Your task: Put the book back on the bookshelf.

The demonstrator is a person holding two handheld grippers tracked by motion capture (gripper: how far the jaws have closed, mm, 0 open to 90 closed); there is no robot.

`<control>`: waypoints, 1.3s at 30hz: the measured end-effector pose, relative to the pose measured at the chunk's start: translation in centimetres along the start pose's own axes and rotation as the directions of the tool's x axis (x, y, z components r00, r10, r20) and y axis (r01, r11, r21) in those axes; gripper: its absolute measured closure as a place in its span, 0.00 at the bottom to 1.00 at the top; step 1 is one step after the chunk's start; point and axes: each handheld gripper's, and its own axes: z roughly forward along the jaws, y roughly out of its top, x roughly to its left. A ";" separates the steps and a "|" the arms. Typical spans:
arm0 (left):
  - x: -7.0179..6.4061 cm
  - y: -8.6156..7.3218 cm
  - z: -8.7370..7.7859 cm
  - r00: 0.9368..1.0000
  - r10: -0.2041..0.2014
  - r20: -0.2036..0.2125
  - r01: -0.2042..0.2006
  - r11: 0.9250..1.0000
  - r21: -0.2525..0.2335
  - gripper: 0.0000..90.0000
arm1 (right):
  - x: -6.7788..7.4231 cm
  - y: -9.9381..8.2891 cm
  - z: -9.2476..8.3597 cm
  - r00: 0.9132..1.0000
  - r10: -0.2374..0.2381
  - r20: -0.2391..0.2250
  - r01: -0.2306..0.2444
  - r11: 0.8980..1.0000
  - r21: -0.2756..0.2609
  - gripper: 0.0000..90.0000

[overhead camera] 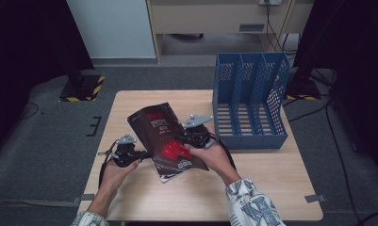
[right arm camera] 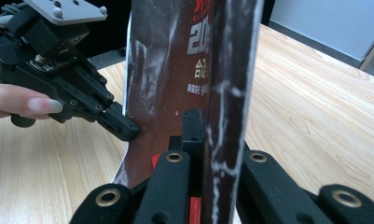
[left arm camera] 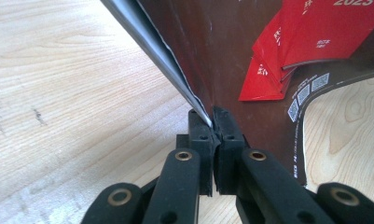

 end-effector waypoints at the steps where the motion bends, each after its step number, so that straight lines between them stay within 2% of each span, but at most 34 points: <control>1: 0.0 0.0 0.0 1.000 0.000 0.000 0.000 1.000 0.000 0.98 | 0.0 0.0 0.0 1.000 0.000 0.000 0.000 1.000 0.000 0.95; 10: 0.4 1.1 -0.8 0.999 0.031 -0.030 -0.031 1.000 0.004 0.98 | -0.7 0.4 0.1 1.000 0.012 0.006 -0.012 1.000 -0.008 0.95; 19: 0.6 2.0 -2.0 0.996 0.059 -0.065 -0.059 0.998 0.002 0.98 | -0.5 1.1 0.3 1.000 0.005 -0.002 -0.005 1.000 -0.018 0.93; 24: 0.4 2.9 -2.8 0.990 0.097 -0.100 -0.097 0.995 0.010 0.98 | -0.6 1.5 0.3 1.000 0.001 0.010 -0.001 1.000 -0.030 0.93; 32: 0.2 3.6 -3.4 0.985 0.117 -0.124 -0.117 0.993 0.006 0.98 | -0.7 1.5 0.1 1.000 0.007 0.010 -0.006 0.999 -0.040 0.94; 37: 0.0 4.2 -3.9 0.979 0.140 -0.148 -0.140 0.990 0.009 0.98 | -0.8 1.5 -0.1 1.000 0.011 0.010 -0.010 0.999 -0.049 0.95; 38: -0.1 4.5 -4.1 0.975 0.155 -0.159 -0.155 0.988 0.012 0.98 | -0.9 1.6 -0.1 1.000 0.011 0.010 -0.010 0.999 -0.052 0.95; 39: -0.1 4.5 -4.1 0.975 0.155 -0.159 -0.155 0.988 0.012 0.98 | -0.9 1.5 -0.1 1.000 0.013 0.008 -0.013 0.998 -0.054 0.95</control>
